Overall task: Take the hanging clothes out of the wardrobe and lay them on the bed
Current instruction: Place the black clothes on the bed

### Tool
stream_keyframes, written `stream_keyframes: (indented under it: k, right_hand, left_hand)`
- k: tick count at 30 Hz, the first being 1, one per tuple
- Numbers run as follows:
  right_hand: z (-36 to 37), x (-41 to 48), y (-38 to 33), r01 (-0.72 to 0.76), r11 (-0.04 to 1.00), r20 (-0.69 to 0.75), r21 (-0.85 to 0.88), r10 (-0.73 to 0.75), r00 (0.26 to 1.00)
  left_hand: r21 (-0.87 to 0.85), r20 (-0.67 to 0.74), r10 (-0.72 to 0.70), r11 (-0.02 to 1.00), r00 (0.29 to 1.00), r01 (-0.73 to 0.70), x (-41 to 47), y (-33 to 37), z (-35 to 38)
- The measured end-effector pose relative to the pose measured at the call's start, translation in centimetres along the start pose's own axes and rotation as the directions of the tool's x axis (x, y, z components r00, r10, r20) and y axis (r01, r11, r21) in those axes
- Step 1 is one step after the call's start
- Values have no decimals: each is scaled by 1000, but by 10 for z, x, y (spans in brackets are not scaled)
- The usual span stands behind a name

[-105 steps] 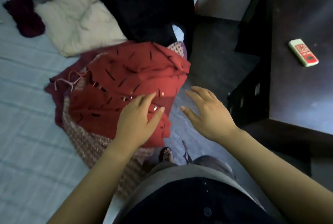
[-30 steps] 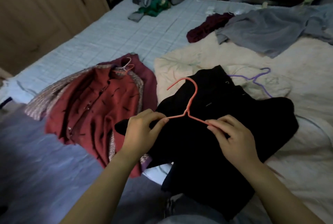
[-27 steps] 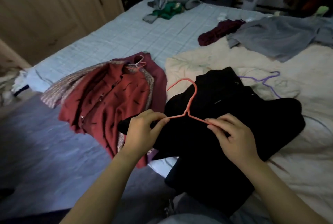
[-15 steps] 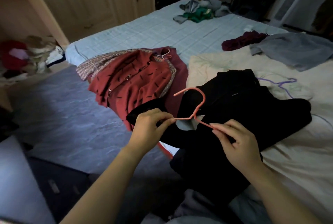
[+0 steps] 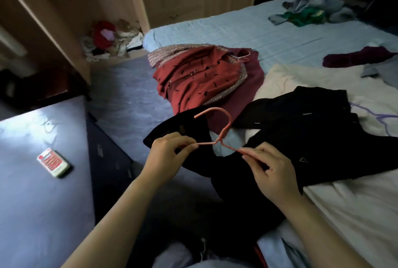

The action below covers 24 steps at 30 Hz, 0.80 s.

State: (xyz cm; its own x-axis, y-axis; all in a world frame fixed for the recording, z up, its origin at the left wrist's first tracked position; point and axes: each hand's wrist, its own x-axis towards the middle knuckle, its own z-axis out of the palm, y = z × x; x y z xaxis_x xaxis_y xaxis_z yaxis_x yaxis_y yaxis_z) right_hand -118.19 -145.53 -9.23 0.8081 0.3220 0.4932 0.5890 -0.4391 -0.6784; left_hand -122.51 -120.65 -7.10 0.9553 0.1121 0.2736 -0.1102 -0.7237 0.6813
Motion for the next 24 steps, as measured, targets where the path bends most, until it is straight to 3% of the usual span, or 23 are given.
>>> stream_keyframes:
  k: [6,9,14,24]
  right_hand:
    - [17,-10,-13,132,982,131,134,-150,980]
    - [33,-2,-26,160,968,174,194,-195,965]
    - [57,37,-35,197,939,160,281,-248,955]
    - [138,146,-31,225,946,220,234,-277,935]
  left_hand:
    - [85,-171,-213,969,962,230,-80,13,-20]
    - [113,-294,-247,950,923,291,-96,16,-33]
    - [192,-373,-173,947,912,258,-71,4,-60]
    - [81,-457,-207,959,865,272,14,-91,-87]
